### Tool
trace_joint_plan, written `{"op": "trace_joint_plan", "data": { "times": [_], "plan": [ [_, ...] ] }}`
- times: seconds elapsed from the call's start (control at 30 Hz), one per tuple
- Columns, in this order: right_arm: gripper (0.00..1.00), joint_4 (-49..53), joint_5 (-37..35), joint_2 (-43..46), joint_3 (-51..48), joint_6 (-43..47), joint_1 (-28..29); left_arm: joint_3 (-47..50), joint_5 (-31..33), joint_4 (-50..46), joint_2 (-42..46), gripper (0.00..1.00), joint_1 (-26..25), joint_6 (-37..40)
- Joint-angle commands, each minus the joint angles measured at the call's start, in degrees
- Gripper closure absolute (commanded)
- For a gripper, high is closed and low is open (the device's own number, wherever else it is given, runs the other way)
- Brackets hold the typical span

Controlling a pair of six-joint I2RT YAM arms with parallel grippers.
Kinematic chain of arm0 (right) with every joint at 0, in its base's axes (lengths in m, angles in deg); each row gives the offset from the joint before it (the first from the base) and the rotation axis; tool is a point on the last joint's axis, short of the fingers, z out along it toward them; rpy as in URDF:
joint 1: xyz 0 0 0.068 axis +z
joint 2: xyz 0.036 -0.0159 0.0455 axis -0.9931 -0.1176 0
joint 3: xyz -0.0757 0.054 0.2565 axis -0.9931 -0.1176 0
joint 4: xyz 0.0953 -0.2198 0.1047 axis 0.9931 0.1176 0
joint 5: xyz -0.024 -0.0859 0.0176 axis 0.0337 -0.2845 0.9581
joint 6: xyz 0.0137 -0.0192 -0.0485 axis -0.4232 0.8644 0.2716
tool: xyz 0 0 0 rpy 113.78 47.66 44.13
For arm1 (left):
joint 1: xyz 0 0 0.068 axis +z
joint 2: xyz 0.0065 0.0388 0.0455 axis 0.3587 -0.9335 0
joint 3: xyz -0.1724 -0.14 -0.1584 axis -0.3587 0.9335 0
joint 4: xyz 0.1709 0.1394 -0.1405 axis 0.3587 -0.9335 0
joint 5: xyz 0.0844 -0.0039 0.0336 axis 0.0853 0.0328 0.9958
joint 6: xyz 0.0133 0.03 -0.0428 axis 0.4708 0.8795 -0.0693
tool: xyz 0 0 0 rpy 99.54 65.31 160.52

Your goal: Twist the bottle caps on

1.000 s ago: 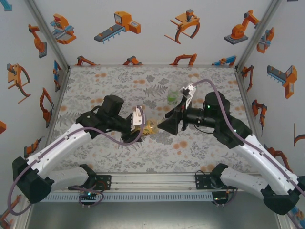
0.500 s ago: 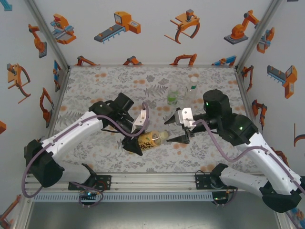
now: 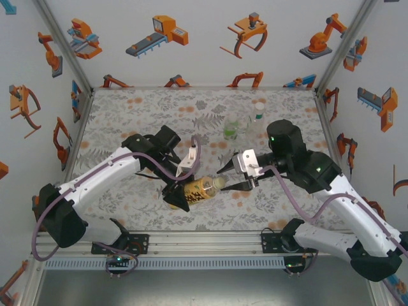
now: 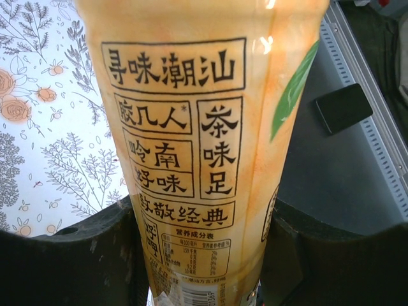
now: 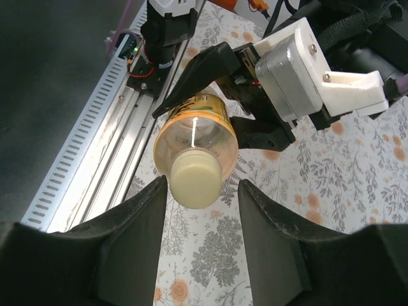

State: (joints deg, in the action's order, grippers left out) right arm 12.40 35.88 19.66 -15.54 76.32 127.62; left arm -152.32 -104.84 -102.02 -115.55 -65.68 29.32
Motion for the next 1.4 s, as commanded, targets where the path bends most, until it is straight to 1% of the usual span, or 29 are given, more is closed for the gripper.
{"op": "trace_joint_plan", "data": {
  "times": [0.0,0.07,0.13,0.23,0.3,0.37,0.4,0.43,0.53,0.6,0.7,0.77,0.87,0.97,1.03,1.07,1.13,1.23,1.37],
  "plan": [
    [0.56,-0.2,1.9,-0.3,1.7,1.4,1.1,-1.8,-2.3,-1.7,-0.4,1.00,-0.5,1.6],
    [0.59,-0.3,2.0,-0.4,1.7,1.4,1.3,-1.8,-2.3,-1.7,-0.4,1.00,-0.5,1.5],
    [0.65,-0.3,1.8,-0.4,1.8,1.4,1.4,-1.8,-2.3,-1.7,-0.4,1.00,-0.5,1.5],
    [0.76,0.5,1.3,-0.6,1.9,1.4,1.4,-1.8,-2.2,-1.7,-0.3,1.00,-0.6,1.6],
    [0.85,1.5,0.6,-1.0,2.1,0.8,1.4,-1.9,-1.8,-1.7,-0.1,1.00,-0.6,1.5],
    [0.96,1.6,-1.0,-1.6,2.4,-1.9,1.4,-2.0,-1.0,-1.7,0.0,1.00,-0.5,1.6],
    [1.00,0.9,-2.0,-1.8,2.3,-4.5,1.4,-2.0,-0.5,-1.7,0.1,1.00,-0.5,1.5],
    [1.00,0.3,-2.7,-2.1,2.1,-6.8,1.4,-2.0,-0.1,-1.5,0.3,1.00,-0.6,1.5],
    [1.00,-5.8,-5.1,-1.7,-0.4,-19.1,1.4,-1.0,2.3,1.7,1.5,1.00,-0.6,-1.2],
    [1.00,-10.9,-7.1,-1.1,-2.9,-28.9,1.4,0.0,3.9,4.2,2.7,1.00,-0.4,-3.2],
    [1.00,-18.9,-13.3,0.5,-7.3,-45.3,1.4,1.5,6.3,8.2,4.6,1.00,-0.3,-5.9],
    [1.00,-22.6,-19.4,1.3,-9.6,-56.5,1.4,2.6,8.3,10.9,5.8,1.00,-0.1,-7.8],
    [1.00,-22.7,-26.4,1.1,-10.5,-69.8,1.4,3.6,11.1,14.4,7.2,1.00,0.4,-10.2],
    [1.00,-18.0,-31.6,-1.1,-8.9,-82.9,1.0,4.4,13.1,16.7,8.3,1.00,0.9,-11.7],
    [1.00,-17.5,-32.2,-2.2,-9.7,-90.9,0.3,4.9,13.8,17.9,8.8,1.00,1.1,-12.4],
    [1.00,-18.3,-32.0,-2.5,-10.9,-96.6,-0.1,5.1,14.1,18.4,9.0,1.00,1.2,-12.7],
    [1.00,-19.8,-31.3,-2.8,-12.9,-104.6,-0.7,5.3,14.6,18.7,9.2,1.00,1.3,-13.0],
    [1.00,-18.0,-31.3,-2.9,-14.3,-111.6,-1.5,5.4,16.1,19.4,9.2,1.00,1.4,-13.8],
    [1.00,-15.7,-31.3,-2.7,-14.4,-114.1,-1.8,5.3,16.8,19.4,8.9,1.00,1.4,-14.3]
  ]
}}
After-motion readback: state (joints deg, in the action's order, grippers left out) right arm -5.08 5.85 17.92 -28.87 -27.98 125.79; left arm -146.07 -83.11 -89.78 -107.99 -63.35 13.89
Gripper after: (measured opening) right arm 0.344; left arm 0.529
